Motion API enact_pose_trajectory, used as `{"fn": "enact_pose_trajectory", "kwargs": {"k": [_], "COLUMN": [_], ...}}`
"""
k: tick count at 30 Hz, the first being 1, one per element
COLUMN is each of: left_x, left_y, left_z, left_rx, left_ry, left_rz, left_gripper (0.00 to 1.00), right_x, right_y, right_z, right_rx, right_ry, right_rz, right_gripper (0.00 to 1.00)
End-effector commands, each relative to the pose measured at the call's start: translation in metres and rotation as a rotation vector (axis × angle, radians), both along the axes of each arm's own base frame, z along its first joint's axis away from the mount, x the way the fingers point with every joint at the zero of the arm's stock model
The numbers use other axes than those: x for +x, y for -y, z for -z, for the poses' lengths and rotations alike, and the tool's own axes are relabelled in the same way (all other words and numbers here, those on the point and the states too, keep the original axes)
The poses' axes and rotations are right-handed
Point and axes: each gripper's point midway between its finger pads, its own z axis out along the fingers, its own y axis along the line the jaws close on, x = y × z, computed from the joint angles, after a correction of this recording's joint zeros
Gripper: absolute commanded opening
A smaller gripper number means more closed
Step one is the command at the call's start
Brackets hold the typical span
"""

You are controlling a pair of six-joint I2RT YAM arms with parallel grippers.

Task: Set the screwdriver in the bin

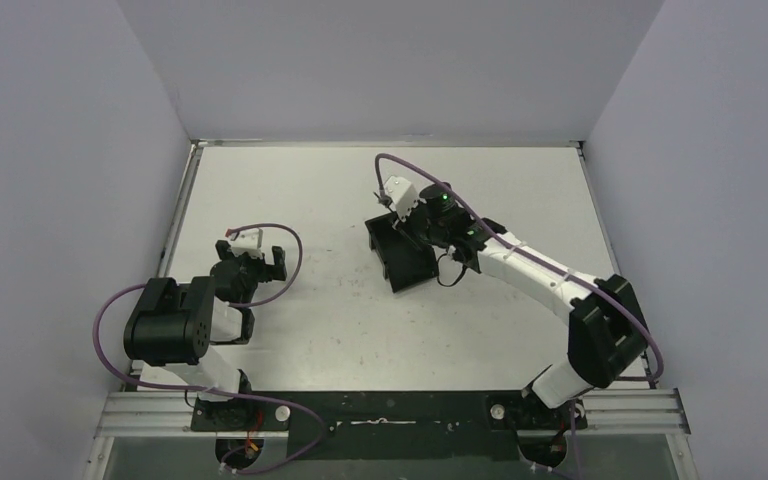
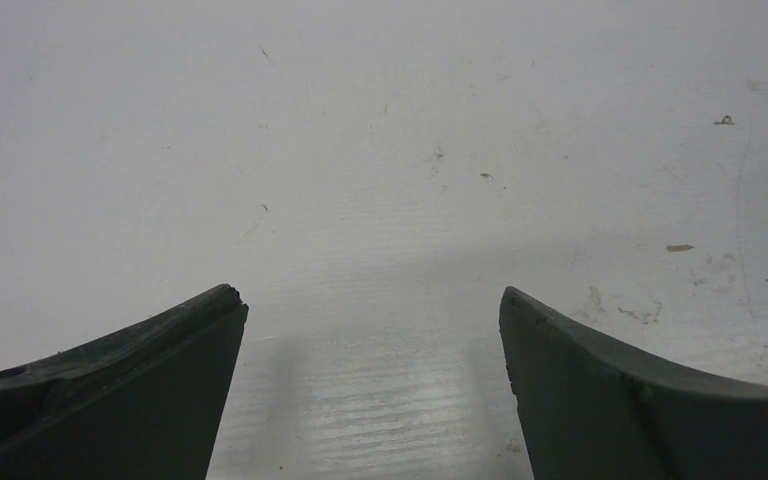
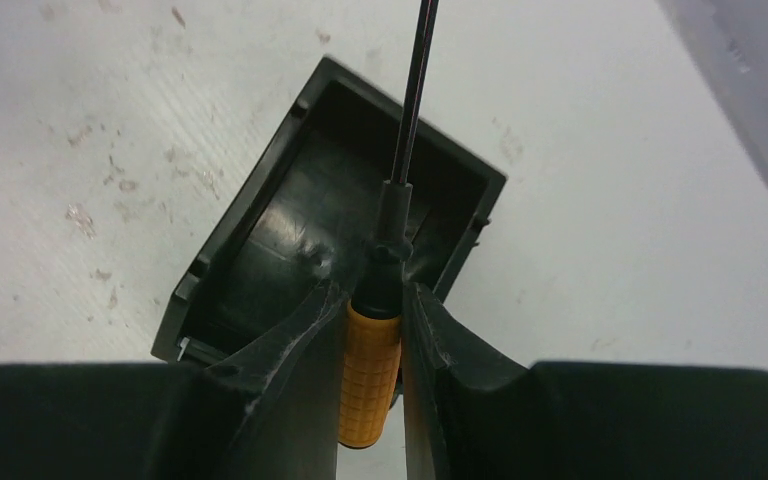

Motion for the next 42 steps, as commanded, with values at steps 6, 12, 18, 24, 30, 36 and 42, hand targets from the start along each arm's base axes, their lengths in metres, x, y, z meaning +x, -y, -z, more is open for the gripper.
{"fn": "enact_pose_trajectory", "kwargs": {"k": [6,12,18,24,30,36,42], "left_x": [0.010,0.010,0.010,0.010,0.010,0.010,0.010], "left_y": [0.002,0.002,0.002,0.002,0.002,0.002,0.002], "left_z": [-0.021,-0.020,-0.021,-0.021,-0.021,-0.021,-0.021], "left_rx": [-0.011,-0.011,-0.012,-0.011,-0.011,-0.011,-0.012], "left_ry": [0.075,0.075,0.077,0.076,0.076,0.077,0.076], "left_rz": [0.006,0.006,0.006,0.006,0.006,0.006,0.006], "left_gripper": [0.97,0.97,0.97,0.97,0.97,0.97,0.97], "right_x": [0.010,0.009,0.010,0.009,0.007,0.019,0.038], "right_y": [-0.002,-0.001,-0.005,-0.015,-0.012,0.028,0.108], "right_z": [0.062,0.083,0.070,0.026,-0.035,-0.070,-0.057], "right_rx": [-0.109,-0.150,-0.132,-0.039,0.120,0.239,0.321], "right_ry": [-0.037,-0.079,-0.067,-0.004,0.091,0.130,0.102], "right_rz": [-0.007,0.004,0.009,0.014,0.079,0.295,0.639], "right_gripper": [0.00,0.00,0.59,0.63,0.79,1.00,1.00]}}
